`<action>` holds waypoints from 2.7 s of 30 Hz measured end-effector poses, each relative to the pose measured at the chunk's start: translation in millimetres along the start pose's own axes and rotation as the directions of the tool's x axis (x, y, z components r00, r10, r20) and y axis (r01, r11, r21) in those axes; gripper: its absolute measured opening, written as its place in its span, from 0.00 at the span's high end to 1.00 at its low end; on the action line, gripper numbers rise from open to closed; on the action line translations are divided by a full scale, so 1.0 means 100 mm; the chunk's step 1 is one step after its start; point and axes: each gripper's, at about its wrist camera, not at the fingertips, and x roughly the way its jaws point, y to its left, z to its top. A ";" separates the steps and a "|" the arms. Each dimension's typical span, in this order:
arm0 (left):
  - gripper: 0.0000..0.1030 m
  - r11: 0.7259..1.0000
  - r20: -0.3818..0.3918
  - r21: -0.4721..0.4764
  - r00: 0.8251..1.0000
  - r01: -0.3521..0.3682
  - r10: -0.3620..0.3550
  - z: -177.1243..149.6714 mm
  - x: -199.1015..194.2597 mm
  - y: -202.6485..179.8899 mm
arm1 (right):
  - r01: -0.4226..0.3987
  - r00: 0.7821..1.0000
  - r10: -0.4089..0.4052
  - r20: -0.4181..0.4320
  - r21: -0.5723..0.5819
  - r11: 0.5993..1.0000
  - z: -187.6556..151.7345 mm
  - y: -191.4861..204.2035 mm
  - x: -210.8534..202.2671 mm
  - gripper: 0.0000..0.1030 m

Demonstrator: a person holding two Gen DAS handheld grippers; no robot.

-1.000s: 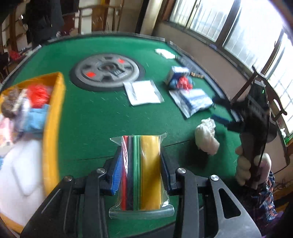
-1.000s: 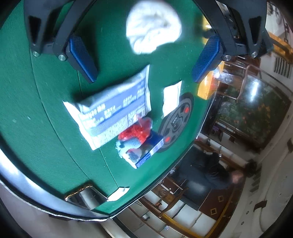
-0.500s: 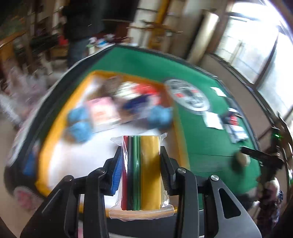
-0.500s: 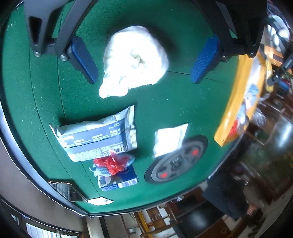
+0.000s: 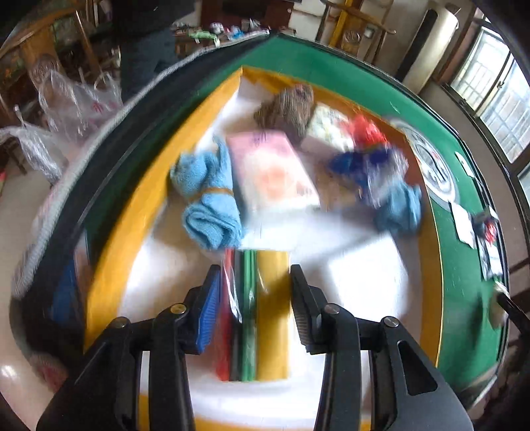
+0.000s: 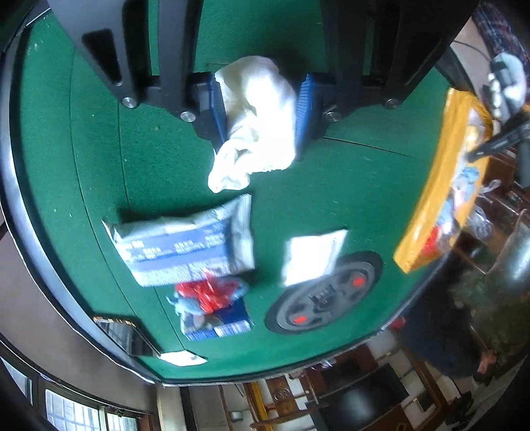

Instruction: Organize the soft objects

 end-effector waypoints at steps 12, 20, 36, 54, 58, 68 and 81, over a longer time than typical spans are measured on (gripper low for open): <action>0.47 0.973 0.095 -0.137 0.981 0.183 -0.171 0.08 -0.31 0.38 | -0.342 0.940 0.333 -0.078 -0.228 0.912 0.22 1.56 -0.12 0.68; 0.40 0.959 0.254 -0.125 0.943 0.253 -0.215 -0.22 -0.80 0.90 | -0.552 0.812 0.425 -0.399 -0.291 0.782 -0.10 2.99 0.70 0.68; 0.38 0.947 0.197 -0.096 0.939 0.306 -0.283 -0.29 -0.59 1.06 | -0.307 0.933 0.198 -0.301 -0.376 0.874 -0.04 3.61 1.39 0.50; 0.33 0.961 0.207 -0.255 0.977 0.108 -0.056 -0.53 -0.67 0.56 | -0.349 0.925 0.377 0.041 -0.295 0.889 0.21 2.20 0.30 0.37; 0.33 0.950 0.256 -0.287 0.966 0.119 -0.044 -0.61 -0.87 0.43 | -0.333 0.925 0.367 0.099 -0.258 0.907 0.25 1.74 0.11 0.37; 0.33 0.984 0.487 0.073 0.855 0.165 -0.179 -0.37 -1.95 -0.82 | -0.185 0.914 0.253 0.317 -0.228 0.956 0.44 0.64 -0.84 0.37; 0.29 0.836 0.359 0.490 0.816 0.249 -0.453 -0.40 -2.01 -2.30 | 0.021 0.732 0.033 0.681 -0.071 0.997 0.63 -0.27 -3.00 0.12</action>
